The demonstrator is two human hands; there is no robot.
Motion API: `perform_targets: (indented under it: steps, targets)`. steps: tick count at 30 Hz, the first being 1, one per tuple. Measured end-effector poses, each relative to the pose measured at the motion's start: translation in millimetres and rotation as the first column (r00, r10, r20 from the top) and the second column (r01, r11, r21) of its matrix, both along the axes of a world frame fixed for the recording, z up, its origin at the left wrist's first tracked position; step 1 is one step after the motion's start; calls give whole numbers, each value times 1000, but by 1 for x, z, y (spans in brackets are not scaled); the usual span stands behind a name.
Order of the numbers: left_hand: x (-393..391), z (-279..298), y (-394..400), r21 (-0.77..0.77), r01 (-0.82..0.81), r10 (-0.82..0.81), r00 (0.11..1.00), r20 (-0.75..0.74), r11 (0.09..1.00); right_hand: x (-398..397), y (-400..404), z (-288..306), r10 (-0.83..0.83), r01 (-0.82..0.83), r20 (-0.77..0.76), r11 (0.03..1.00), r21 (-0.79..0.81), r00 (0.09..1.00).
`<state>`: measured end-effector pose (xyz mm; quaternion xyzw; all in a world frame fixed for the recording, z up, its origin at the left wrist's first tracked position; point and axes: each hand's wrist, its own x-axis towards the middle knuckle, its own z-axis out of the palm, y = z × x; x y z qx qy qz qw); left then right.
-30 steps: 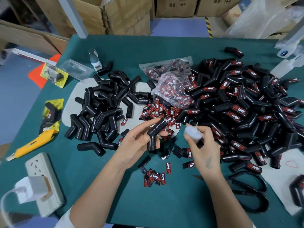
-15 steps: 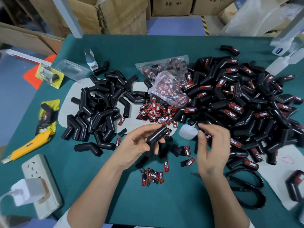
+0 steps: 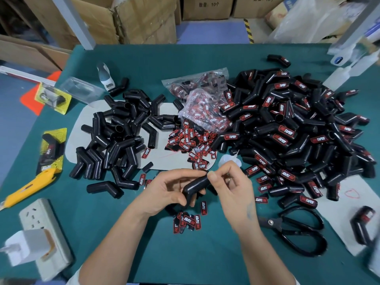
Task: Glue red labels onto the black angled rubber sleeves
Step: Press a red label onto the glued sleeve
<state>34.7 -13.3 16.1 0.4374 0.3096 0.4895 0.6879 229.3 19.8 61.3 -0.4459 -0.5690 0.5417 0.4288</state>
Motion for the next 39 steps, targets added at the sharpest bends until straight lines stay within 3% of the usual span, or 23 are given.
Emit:
perform_targets:
  steps: [6, 11, 14, 17, 20, 26, 32, 36, 39]
  targets:
    - [-3, -6, 0, -9, 47, -47, 998, 50, 999, 0, -2, 1, 43, -42, -74, 999, 14, 996]
    - [-1, -8, 0, -10, 54, -53, 993, 108, 998, 7, -3, -1, 39, -35, -25, 992, 118, 999]
    - [-3, -8, 0, 9, 46, -47, 975, 217, 999, 22, -3, -3, -90, 83, 18, 966, 245, 996]
    - [-6, -9, 1, 7, 31, -32, 974, 225, 999, 45, -7, -5, -311, 272, 36, 877, 395, 950]
    - [-5, -9, 1, -8, 30, -27, 975, 221, 1000, 58, -13, -13, -405, 289, 151, 824, 487, 902]
    - [-3, -3, 3, -48, -13, 22, 981, 191, 999, 67, -24, -30, -299, 202, 328, 933, 298, 896]
    - [-2, 3, 4, -126, -82, 100, 983, 151, 989, 66, -8, -36, -187, -90, 748, 945, 313, 637]
    - [-1, 3, 6, -145, -119, 134, 987, 93, 982, 58, -6, -43, -217, -174, 847, 926, 337, 486]
    - [-2, 1, 6, -149, -118, 129, 990, 63, 982, 54, -3, -45, -232, -207, 874, 916, 344, 428]
